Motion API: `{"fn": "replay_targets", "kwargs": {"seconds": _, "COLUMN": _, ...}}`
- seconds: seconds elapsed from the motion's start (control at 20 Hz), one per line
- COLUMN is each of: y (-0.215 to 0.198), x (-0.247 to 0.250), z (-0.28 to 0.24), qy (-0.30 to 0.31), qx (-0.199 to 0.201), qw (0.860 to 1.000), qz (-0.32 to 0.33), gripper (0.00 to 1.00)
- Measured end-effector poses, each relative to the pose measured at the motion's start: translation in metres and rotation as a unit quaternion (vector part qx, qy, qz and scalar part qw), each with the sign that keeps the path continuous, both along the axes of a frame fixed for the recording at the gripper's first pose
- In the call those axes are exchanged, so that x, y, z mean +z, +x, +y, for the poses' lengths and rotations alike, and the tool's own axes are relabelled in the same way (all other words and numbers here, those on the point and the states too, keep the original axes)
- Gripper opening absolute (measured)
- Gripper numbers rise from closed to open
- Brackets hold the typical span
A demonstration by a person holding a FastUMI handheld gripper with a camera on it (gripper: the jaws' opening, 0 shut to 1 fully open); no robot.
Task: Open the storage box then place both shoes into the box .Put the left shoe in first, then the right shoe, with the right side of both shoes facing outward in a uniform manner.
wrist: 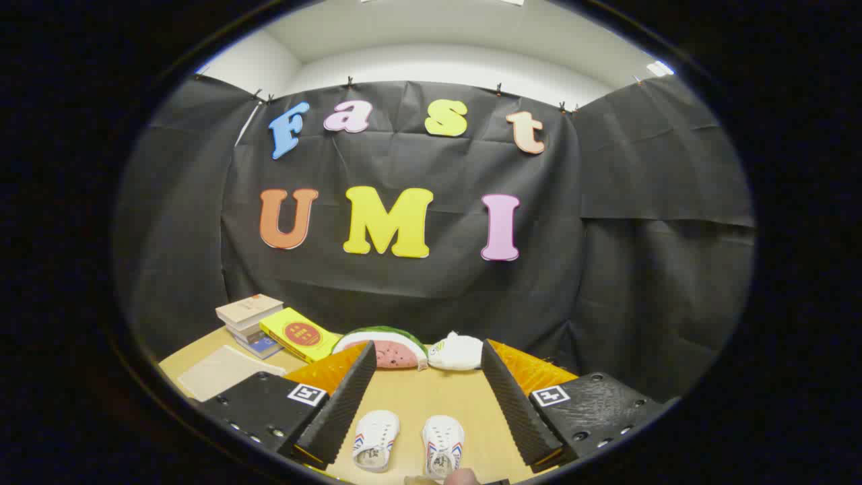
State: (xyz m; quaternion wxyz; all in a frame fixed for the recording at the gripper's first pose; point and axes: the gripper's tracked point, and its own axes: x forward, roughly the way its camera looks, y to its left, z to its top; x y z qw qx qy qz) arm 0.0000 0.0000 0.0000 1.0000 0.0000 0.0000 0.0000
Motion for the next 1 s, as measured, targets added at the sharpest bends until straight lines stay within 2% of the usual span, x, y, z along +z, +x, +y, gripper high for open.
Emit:
{"fn": "replay_targets", "kwargs": {"seconds": 0.4, "y": 0.002, "x": -0.002, "z": 0.023, "qy": -0.017, "qx": 0.034, "qw": 0.999, "qz": 0.004, "gripper": 0.95}}
{"fn": "replay_targets", "kwargs": {"seconds": 1.0, "y": 0.006, "x": -0.007, "z": 0.029, "qy": -0.017, "qx": 0.052, "qw": 0.998, "qz": 0.010, "gripper": 0.94}}
